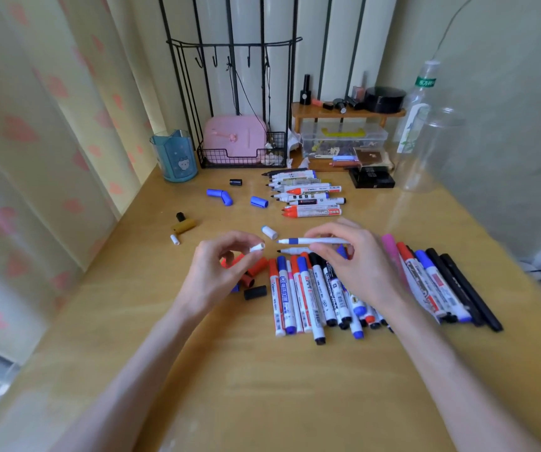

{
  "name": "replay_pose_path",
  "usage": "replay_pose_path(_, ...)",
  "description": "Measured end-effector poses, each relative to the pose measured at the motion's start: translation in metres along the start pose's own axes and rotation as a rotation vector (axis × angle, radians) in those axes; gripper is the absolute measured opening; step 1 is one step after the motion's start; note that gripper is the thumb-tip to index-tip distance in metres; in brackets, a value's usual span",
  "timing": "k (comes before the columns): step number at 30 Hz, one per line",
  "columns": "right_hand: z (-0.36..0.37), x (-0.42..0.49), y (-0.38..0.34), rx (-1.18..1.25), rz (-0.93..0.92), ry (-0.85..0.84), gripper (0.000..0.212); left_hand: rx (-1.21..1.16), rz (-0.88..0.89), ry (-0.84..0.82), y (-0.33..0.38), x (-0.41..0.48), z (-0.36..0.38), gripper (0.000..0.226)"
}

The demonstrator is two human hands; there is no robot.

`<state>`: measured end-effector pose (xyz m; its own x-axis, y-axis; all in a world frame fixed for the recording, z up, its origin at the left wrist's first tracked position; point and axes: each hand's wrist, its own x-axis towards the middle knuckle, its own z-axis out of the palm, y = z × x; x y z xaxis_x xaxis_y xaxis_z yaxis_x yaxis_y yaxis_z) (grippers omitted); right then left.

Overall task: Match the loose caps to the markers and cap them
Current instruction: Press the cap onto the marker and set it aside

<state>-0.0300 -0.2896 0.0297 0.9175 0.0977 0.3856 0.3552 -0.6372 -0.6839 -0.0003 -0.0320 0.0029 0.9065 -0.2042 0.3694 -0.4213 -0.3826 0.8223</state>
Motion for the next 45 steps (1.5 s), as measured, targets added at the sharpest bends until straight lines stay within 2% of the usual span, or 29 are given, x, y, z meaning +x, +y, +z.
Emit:
replay_pose_path(7,0.013,-0.008,0.002,-0.101,-0.125,0.035,0.015,-0.037,-0.011,-0.111,-0.004,-0.010,0.006,0.007)
replay_pose_path(16,0.014,-0.011,0.003,-0.163,-0.169,0.045,0.017,-0.055,-0.051,-0.096,-0.003,-0.012,0.007,0.012)
replay_pose_path(23,0.018,-0.013,0.003,-0.187,-0.210,0.054,0.018,-0.047,-0.022,-0.137,0.001,-0.014,0.008,0.007)
replay_pose_path(30,0.022,-0.016,0.003,-0.193,-0.241,0.025,0.021,0.035,0.026,-0.100,0.003,-0.019,0.009,0.012)
replay_pose_path(33,0.026,-0.018,0.001,-0.188,-0.237,0.046,0.017,0.015,0.030,-0.065,0.004,-0.021,0.013,0.006)
replay_pose_path(41,0.030,-0.022,0.000,-0.176,-0.248,0.099,0.022,0.017,0.045,-0.020,0.004,-0.024,0.021,0.011)
replay_pose_path(45,0.021,-0.021,0.000,-0.175,-0.202,0.021,0.011,-0.003,0.018,-0.035,0.005,-0.018,0.025,0.010)
